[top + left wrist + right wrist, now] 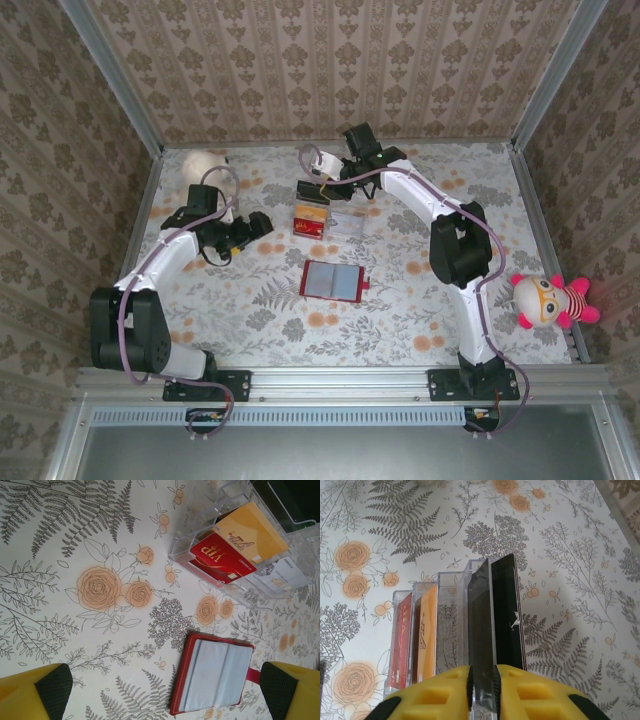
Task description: Take the credit cards out of the card holder
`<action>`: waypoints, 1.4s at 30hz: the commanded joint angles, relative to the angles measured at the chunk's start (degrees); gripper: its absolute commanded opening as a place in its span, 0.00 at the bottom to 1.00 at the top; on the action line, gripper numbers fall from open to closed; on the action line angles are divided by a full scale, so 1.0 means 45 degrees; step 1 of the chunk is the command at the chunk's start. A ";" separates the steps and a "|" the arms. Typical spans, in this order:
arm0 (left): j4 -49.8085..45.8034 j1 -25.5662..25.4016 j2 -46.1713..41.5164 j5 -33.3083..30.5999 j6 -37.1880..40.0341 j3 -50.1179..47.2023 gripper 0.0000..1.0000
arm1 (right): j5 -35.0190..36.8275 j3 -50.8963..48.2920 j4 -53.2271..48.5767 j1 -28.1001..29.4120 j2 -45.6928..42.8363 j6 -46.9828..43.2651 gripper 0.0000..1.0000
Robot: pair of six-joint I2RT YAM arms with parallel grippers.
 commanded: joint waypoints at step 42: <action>-0.0208 -0.5809 0.2144 -0.1446 -0.1874 0.0616 0.53 | 0.3499 -1.4426 0.4272 0.2599 -1.0046 2.0767 0.48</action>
